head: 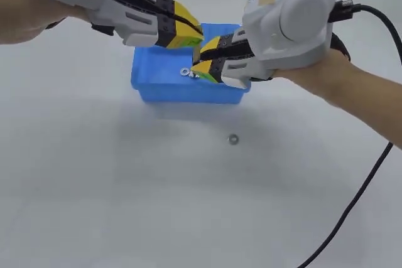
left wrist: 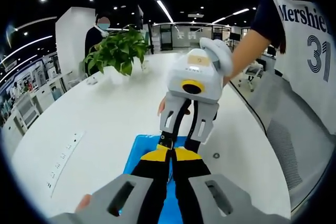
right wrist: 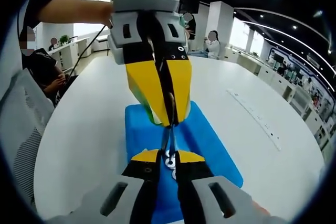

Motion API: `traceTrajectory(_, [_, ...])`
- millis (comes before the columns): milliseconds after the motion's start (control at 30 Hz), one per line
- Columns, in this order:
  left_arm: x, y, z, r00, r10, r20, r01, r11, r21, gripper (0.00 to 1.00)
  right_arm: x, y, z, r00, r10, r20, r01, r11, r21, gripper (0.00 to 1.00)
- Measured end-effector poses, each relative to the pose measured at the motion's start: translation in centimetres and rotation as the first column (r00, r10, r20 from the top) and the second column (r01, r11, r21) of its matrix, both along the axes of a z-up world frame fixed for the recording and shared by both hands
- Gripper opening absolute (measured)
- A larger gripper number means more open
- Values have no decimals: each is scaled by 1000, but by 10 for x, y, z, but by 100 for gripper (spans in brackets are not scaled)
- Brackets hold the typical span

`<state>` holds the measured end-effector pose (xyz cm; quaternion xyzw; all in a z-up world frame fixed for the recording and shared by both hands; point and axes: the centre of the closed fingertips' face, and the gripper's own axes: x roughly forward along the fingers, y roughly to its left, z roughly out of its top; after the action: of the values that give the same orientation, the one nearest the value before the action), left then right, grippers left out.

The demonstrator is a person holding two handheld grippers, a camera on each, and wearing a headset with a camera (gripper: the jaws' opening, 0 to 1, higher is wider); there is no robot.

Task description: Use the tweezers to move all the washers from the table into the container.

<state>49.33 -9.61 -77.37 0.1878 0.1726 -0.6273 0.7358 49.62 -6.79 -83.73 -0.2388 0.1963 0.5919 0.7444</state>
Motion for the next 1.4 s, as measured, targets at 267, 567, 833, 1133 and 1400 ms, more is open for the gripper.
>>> traceTrajectory(267, [-10, -1, 19, 999, -9, 37, 9, 1000, -5, 6, -7, -2, 19, 1000, -14, 28, 13, 1000, 24, 13])
traceTrajectory(567, [-26, -4, 53, 996, -4, 93, 7, 1000, -27, 6, -14, -7, 47, 997, -40, 72, 35, 997, 65, 14])
traceTrajectory(833, [-47, -12, 71, 992, -17, 124, 23, 999, -41, 6, -33, -17, 65, 994, -42, 98, 34, 996, 87, 14])
traceTrajectory(1133, [-64, -27, 70, 992, -40, 120, 47, 998, -50, 6, -57, -36, 68, 993, -57, 103, 48, 995, 82, 14])
traceTrajectory(1400, [-87, -47, 61, 995, -66, 73, 71, 995, -68, 6, -81, -56, 58, 996, -46, 73, 41, 997, 68, 14])
